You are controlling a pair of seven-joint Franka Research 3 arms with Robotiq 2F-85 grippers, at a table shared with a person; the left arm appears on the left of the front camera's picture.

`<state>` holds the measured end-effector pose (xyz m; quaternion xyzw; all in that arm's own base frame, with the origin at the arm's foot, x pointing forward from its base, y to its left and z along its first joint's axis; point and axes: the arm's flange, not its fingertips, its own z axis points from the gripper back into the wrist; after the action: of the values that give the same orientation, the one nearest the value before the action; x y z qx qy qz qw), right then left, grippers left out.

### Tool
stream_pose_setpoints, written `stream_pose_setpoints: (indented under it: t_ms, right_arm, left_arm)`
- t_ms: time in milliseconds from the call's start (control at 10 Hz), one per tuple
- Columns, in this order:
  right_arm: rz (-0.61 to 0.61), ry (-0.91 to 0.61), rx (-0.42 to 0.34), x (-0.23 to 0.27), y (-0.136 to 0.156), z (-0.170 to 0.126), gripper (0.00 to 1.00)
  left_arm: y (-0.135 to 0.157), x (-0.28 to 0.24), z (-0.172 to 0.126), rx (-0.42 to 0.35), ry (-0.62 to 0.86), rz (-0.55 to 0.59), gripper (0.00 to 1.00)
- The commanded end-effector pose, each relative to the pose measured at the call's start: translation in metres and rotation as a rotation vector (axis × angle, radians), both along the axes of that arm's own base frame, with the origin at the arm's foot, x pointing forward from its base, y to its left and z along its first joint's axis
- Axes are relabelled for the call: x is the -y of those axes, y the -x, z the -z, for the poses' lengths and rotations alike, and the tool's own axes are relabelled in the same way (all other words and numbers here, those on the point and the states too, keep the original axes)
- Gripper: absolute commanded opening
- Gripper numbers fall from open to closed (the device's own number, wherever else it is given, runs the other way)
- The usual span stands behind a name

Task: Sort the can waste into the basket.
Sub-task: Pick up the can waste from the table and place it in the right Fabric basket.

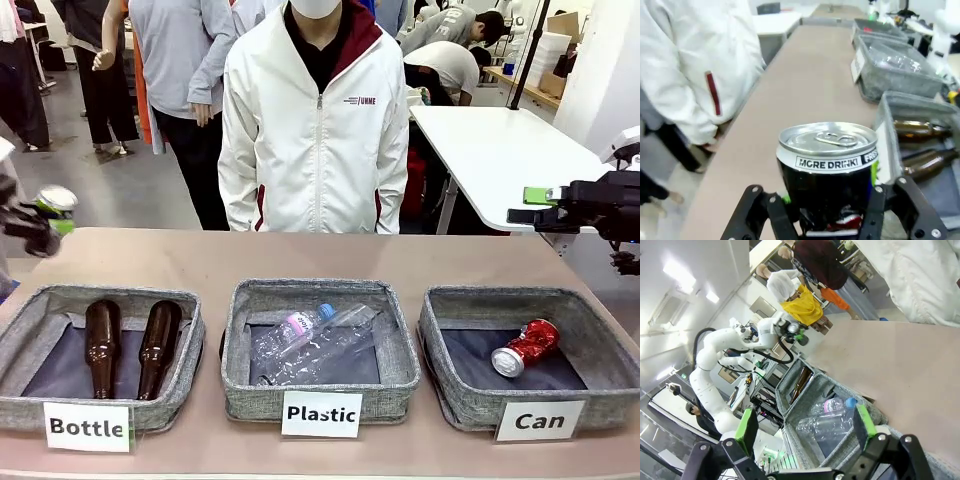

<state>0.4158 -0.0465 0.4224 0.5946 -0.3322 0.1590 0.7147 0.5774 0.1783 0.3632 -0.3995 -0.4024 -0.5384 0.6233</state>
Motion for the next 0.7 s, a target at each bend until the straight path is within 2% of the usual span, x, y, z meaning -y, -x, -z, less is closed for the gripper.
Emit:
stream_pose_setpoints:
  t_ms: [0,100,200,300,400,500,600]
  right_arm:
    - [-0.005,-0.006,0.006,0.002,-0.001,-0.003,1.0]
    - [-0.005,-0.006,0.006,0.002,-0.001,-0.003,1.0]
    - [-0.005,-0.006,0.006,0.002,-0.001,-0.003,1.0]
    - [-0.005,-0.006,0.006,0.002,-0.001,-0.003,1.0]
    - [-0.005,-0.006,0.006,0.002,-0.001,-0.003,1.0]
    - [-0.005,-0.006,0.006,0.002,-0.001,-0.003,1.0]
    - [-0.005,-0.006,0.006,0.002,-0.001,-0.003,1.0]
  left_arm:
    - [0.066,0.002,-0.082,-0.115,-0.001,0.0,0.0]
    - [0.098,0.01,-0.095,-0.154,-0.029,0.084,0.0]
    - [0.13,0.023,-0.09,-0.167,-0.029,0.112,0.0]
    - [0.151,0.037,-0.08,-0.167,-0.005,0.075,0.0]
    - [0.167,0.046,-0.069,-0.126,-0.019,0.112,0.0]
    - [0.166,0.041,-0.068,-0.093,-0.005,0.141,0.0]
    - [0.156,0.03,-0.091,-0.164,-0.004,0.116,0.0]
